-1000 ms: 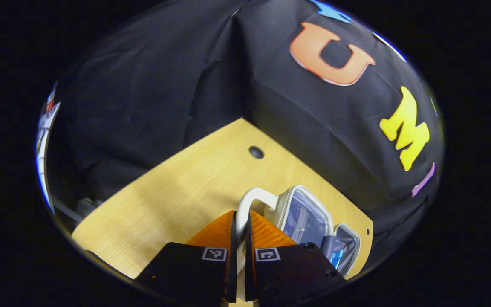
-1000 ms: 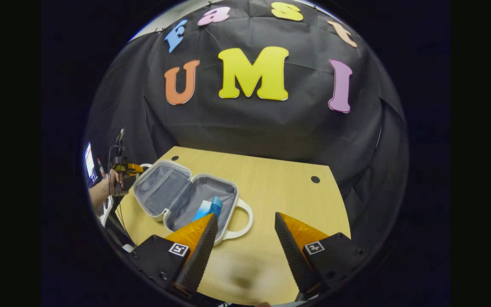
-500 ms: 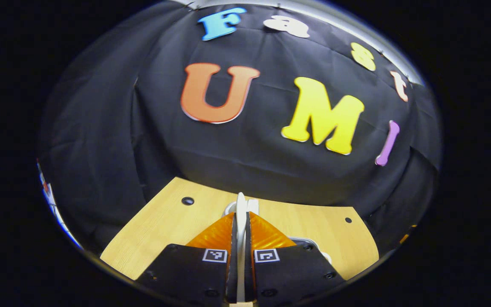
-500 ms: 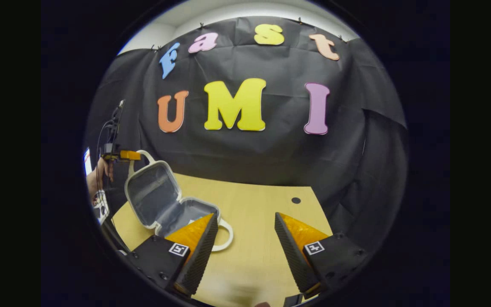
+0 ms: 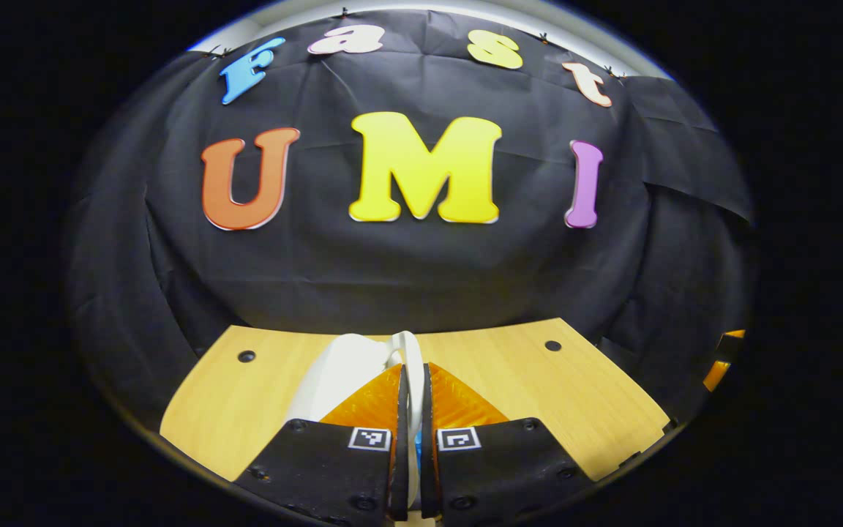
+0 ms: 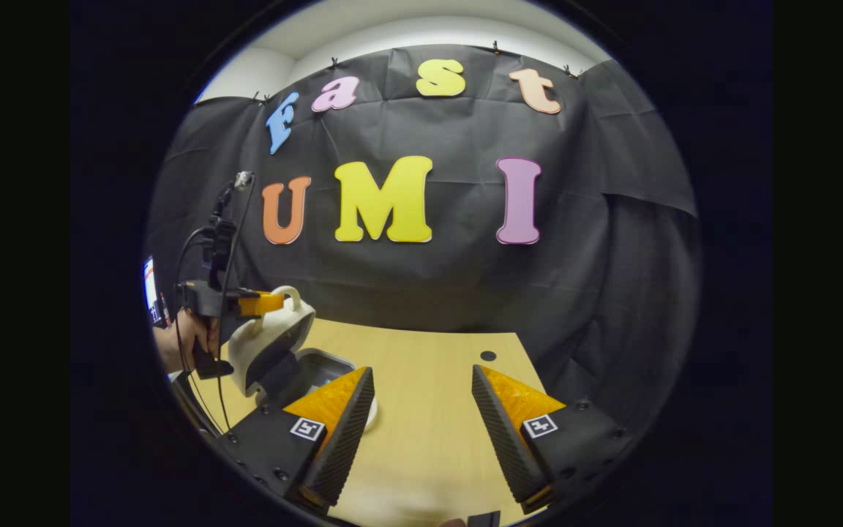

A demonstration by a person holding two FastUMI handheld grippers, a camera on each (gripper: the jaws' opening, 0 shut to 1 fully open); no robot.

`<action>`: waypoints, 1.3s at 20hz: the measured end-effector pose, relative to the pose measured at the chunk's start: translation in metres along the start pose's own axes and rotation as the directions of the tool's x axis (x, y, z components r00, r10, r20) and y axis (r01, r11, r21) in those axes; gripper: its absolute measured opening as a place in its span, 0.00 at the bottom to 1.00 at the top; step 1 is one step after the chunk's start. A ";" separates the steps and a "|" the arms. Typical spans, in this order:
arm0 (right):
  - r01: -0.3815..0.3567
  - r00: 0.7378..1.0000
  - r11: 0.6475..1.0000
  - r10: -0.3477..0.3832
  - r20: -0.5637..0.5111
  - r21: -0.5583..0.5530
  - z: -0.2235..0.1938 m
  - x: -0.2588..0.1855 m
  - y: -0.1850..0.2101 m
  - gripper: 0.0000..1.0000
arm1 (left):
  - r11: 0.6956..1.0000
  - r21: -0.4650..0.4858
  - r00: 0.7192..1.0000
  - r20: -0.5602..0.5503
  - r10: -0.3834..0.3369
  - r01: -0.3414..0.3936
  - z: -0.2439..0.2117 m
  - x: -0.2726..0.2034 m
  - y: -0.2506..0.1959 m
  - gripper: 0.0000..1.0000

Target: First open the suitcase, pack the skin care products into it, and then close the suitcase.

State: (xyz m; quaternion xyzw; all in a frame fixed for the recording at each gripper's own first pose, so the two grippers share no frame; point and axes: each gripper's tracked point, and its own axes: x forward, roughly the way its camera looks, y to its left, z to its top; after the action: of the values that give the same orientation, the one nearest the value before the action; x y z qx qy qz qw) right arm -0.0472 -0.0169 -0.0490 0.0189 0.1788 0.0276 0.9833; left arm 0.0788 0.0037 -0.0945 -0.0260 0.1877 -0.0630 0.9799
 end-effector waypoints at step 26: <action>0.049 0.997 0.996 -0.044 -0.062 0.069 -0.025 0.015 -0.085 0.80 | 0.996 0.069 0.930 -0.366 -0.031 0.060 -0.181 0.064 -0.137 0.65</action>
State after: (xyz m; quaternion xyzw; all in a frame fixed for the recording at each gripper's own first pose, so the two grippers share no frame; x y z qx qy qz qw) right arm -0.0383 -0.0999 -0.0818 0.0485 0.2098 -0.0011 0.9765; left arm 0.0546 -0.1454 -0.2758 0.0205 0.3630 -0.0968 0.9265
